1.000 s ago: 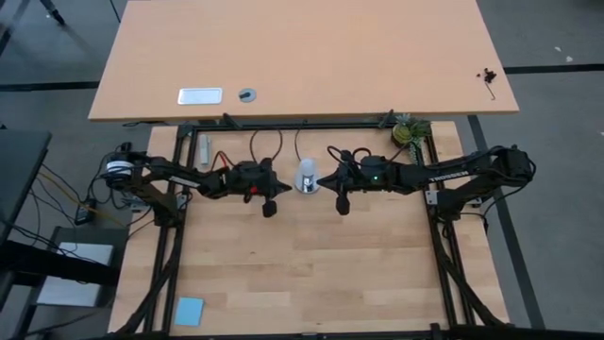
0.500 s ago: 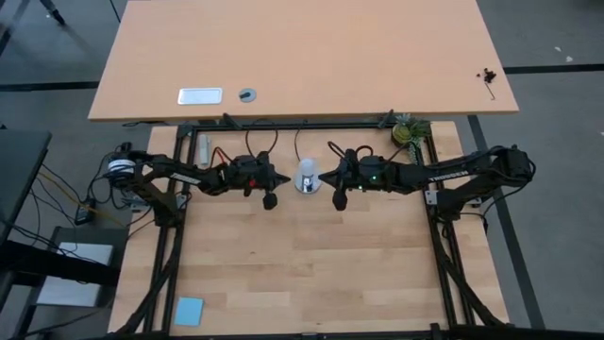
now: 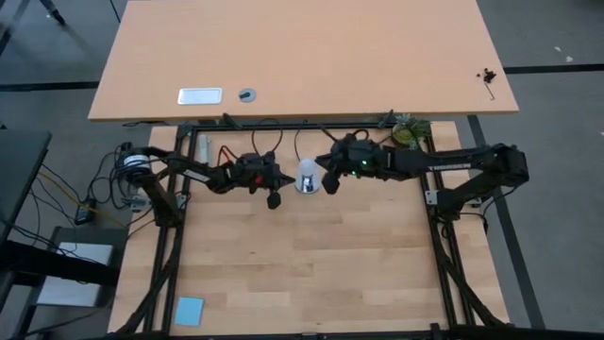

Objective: Screw lightbulb
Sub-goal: Remove the lightbulb from the lamp

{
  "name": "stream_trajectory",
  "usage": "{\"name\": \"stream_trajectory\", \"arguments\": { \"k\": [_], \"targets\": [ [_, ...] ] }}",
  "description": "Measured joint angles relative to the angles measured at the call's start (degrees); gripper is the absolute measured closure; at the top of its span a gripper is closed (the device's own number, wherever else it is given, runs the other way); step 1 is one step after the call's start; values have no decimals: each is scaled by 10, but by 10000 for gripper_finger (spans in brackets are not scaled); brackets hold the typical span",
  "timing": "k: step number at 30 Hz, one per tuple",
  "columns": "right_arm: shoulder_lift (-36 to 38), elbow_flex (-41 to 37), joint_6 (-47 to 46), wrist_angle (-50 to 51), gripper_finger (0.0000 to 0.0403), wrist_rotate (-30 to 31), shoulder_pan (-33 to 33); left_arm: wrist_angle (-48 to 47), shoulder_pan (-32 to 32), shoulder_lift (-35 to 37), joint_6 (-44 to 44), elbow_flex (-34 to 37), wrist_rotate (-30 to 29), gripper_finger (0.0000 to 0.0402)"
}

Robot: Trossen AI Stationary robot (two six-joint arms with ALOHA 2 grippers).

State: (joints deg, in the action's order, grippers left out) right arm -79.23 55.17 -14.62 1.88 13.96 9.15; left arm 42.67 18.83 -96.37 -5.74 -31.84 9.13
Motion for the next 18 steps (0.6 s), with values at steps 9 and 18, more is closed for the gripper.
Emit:
{"name": "stream_trajectory", "arguments": {
  "k": [9, 18],
  "targets": [
    [-106, 123, -19, 140, 266, -3, 23, -33, 4, -28, -28, -32, -1, 401],
    [-192, 294, -40, 310, 191, -5, 23, -65, 32, -28, -44, -41, 9, 401]
  ]
}}
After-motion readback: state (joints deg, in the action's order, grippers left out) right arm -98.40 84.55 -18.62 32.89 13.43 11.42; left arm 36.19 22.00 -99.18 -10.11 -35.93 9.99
